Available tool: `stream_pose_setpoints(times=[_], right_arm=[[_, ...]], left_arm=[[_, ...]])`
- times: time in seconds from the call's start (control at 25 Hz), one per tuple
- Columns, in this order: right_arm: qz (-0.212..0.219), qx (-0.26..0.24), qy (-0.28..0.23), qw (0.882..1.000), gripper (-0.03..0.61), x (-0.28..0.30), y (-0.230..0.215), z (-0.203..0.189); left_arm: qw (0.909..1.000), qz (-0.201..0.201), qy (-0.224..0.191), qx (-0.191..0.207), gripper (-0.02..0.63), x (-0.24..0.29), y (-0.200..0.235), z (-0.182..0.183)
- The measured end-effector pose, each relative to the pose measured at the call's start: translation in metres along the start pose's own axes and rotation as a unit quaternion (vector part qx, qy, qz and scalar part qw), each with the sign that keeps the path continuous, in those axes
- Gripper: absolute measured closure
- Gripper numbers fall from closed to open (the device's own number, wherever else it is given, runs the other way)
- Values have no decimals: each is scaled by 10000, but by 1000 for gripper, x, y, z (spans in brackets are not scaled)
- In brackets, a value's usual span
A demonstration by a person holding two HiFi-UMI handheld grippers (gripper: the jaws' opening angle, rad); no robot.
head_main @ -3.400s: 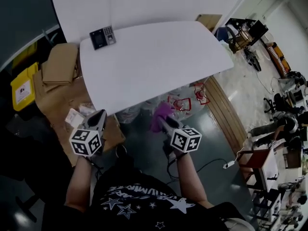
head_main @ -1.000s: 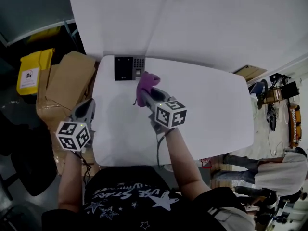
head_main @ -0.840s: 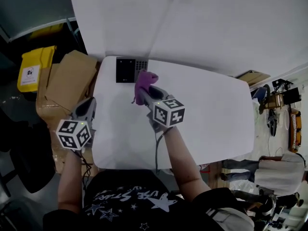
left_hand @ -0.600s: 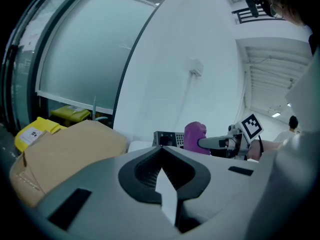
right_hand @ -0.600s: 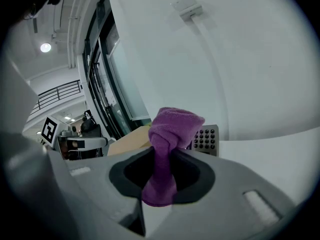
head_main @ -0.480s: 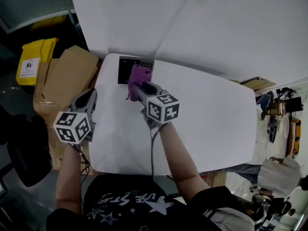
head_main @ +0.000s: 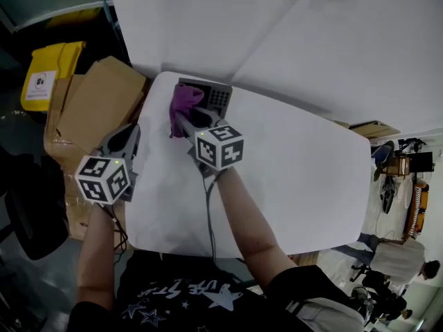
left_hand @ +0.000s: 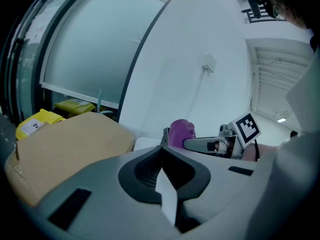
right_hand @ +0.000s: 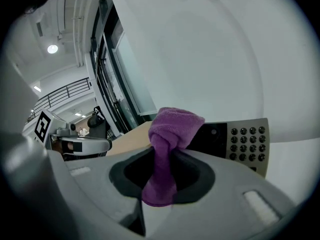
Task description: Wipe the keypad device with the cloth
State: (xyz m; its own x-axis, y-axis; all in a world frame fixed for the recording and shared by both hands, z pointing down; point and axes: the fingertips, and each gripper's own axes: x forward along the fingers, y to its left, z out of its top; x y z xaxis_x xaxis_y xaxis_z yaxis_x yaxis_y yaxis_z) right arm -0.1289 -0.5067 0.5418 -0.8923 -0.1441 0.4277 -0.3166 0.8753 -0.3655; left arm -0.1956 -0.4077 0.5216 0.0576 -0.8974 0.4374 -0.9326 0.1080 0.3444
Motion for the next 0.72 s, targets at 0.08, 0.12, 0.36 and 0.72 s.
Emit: stream_pose_setpoints(times=[0.08, 0.12, 0.36, 0.72], right_arm=[[-31, -41, 49, 10000, 486, 9, -3, -1], [-69, -85, 88, 9999, 486, 13, -5, -2], [-214, -68, 193, 9996, 486, 23, -14, -4], [-317, 243, 88, 9992, 486, 15, -30, -5]], left_arm=[[10000, -9, 11, -13, 606, 4, 2, -1], [10000, -11, 18, -1, 606, 6, 3, -1], [9999, -29, 90, -47, 606, 14, 6, -4], [9998, -34, 200, -54, 607, 24, 3, -10]])
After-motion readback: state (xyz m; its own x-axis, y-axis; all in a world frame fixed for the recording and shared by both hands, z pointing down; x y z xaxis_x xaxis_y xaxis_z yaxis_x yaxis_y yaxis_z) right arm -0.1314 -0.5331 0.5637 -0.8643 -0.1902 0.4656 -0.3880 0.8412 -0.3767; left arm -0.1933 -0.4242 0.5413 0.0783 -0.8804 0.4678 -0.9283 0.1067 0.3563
